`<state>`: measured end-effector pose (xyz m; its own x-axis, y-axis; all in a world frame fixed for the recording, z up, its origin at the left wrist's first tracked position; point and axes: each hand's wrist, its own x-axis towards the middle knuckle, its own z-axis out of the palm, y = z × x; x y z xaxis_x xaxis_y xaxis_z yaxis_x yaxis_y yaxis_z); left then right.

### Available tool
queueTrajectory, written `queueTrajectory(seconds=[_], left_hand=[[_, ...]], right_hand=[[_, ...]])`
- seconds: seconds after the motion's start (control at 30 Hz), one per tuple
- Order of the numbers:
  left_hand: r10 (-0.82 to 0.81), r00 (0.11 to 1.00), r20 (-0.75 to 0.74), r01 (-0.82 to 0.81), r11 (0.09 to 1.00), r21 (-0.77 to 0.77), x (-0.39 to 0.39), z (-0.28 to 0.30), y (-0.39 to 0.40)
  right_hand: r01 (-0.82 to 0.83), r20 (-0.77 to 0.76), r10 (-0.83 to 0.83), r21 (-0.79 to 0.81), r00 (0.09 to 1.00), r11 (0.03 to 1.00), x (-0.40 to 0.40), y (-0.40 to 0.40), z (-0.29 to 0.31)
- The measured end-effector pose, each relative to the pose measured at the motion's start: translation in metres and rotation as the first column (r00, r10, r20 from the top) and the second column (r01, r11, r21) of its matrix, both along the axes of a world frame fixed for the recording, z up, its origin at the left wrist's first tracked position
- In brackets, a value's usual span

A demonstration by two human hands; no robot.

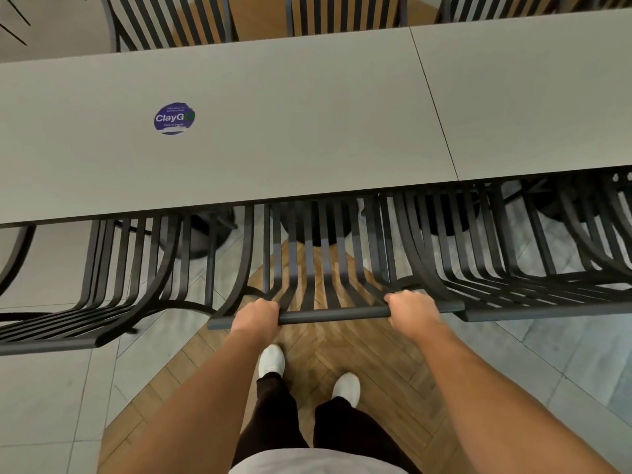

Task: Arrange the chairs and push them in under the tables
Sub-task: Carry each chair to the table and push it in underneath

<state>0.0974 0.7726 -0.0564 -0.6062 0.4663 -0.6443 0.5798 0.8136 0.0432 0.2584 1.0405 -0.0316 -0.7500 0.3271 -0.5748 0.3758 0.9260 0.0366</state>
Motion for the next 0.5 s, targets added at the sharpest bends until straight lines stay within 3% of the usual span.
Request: queueTrajectory(seconds=[0.13,0.33,0.5], left_hand=[[0.065,0.992,0.105,-0.068,0.997,0.027,-0.003,0.0,0.0],[-0.016,0.987,0.163,-0.003,0.993,0.117,0.011,0.034,0.025],[-0.051,0.987,0.155,0.016,0.975,0.22,0.028,0.059,0.076]], right_hand=[[0.085,0.008,-0.085,-0.125,0.996,0.988,-0.001,0.001,0.003],[0.175,-0.056,-0.197,-0.272,0.979,0.946,0.009,0.003,0.023],[0.227,-0.209,-0.278,-0.235,0.938,0.945,0.033,0.029,0.047]])
